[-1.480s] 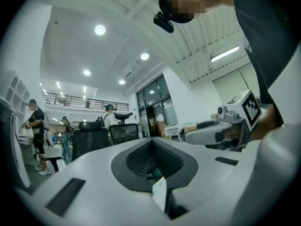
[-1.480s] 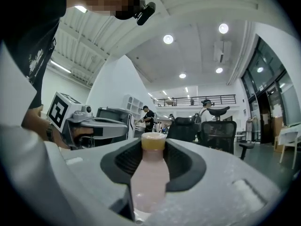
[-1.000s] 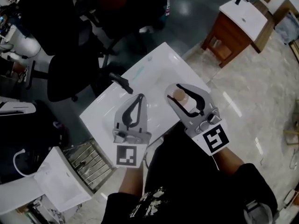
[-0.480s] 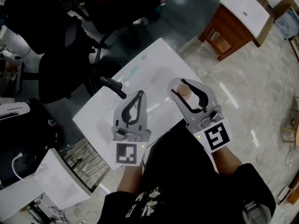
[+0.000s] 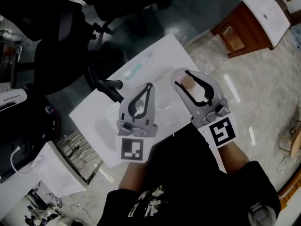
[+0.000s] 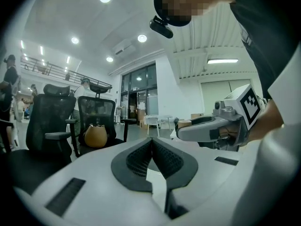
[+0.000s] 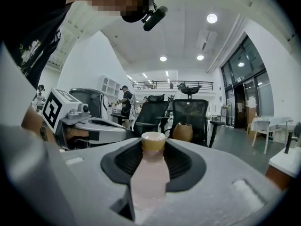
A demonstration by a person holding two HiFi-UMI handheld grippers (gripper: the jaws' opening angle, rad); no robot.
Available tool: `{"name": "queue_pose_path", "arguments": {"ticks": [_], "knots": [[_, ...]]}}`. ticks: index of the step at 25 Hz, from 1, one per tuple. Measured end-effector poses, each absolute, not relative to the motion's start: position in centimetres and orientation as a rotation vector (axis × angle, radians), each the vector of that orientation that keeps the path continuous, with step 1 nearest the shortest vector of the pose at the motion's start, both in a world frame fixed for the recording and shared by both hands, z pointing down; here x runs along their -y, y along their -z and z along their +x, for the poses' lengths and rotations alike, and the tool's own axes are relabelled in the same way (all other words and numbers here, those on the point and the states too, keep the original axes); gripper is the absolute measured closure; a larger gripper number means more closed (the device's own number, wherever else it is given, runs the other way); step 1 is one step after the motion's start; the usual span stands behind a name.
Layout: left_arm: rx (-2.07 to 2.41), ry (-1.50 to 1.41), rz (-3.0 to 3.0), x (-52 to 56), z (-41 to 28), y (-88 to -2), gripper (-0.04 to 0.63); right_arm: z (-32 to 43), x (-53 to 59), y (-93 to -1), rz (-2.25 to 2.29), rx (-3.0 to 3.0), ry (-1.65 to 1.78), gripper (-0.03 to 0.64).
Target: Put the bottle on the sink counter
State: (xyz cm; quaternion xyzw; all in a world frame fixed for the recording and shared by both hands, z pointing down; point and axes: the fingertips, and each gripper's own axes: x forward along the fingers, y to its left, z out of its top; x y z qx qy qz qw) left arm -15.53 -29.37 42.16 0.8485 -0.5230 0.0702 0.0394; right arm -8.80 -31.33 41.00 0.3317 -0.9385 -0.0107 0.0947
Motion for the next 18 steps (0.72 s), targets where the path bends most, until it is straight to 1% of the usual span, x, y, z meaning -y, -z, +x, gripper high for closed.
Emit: {"name": "queue_pose_path", "arguments": {"ticks": [10, 18], "knots": [[1.599, -0.171, 2.511, 36.5, -14.2, -47.6, 0.581, -9.4, 38.3, -47.7, 0.863, 2.746, -0.048, 0.48], [1.553, -0.255, 2.433, 40.2, -13.9, -53.2, 0.581, -10.3, 43.0, -53.6, 0.763, 2.716, -0.13, 0.48]]}}
